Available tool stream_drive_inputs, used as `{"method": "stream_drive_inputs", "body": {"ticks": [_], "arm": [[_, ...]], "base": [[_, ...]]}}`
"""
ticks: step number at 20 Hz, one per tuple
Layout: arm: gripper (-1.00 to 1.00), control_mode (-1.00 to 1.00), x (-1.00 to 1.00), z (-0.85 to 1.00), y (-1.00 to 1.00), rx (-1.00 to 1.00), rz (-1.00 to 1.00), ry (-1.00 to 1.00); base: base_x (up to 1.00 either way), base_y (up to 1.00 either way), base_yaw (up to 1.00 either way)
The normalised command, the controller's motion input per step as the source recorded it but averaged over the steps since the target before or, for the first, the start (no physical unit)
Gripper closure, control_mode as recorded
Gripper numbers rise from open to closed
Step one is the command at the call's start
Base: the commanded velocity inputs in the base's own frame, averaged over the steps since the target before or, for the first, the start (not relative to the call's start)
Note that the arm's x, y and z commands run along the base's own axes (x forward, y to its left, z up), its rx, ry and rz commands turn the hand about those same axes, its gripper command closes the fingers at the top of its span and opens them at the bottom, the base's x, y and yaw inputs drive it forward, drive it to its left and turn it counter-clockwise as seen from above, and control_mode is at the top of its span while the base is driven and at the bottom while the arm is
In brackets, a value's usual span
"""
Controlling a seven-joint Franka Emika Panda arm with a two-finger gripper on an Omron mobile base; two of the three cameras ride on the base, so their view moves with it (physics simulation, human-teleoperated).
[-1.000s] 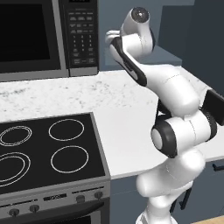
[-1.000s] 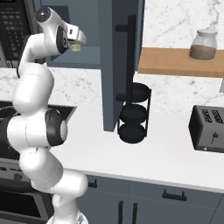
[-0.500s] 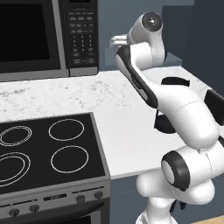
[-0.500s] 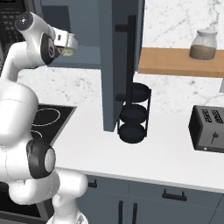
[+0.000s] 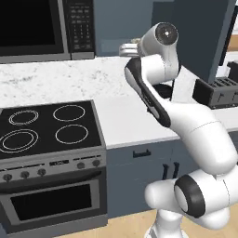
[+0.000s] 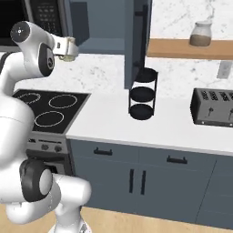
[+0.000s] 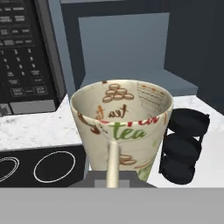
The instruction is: Gather all objects into one cabinet and sort the glasses and bowls to opposite sides.
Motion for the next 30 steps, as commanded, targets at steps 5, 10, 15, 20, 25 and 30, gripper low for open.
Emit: {"method": "stream_drive_inputs", "body": {"ticks": [5,10,15,20,25,30], "arm": [[1.0,1.0,0.0,0.0,0.0,0.0,0.0,0.0],[1.0,1.0,0.0,0.0,0.0,0.0,0.0,0.0],[1.0,1.0,0.0,0.0,0.0,0.0,0.0,0.0],[1.0,1.0,0.0,0.0,0.0,0.0,0.0,0.0],[1.0,1.0,0.0,0.0,0.0,0.0,0.0,0.0],[1.0,1.0,0.0,0.0,0.0,0.0,0.0,0.0]], "base": [[-1.0,0.14,0.01],[-1.0,0.27,0.05],[-1.0,0.49,0.28],[-1.0,0.55,0.48],[-1.0,0.49,0.54],[-1.0,0.37,0.58]]}}
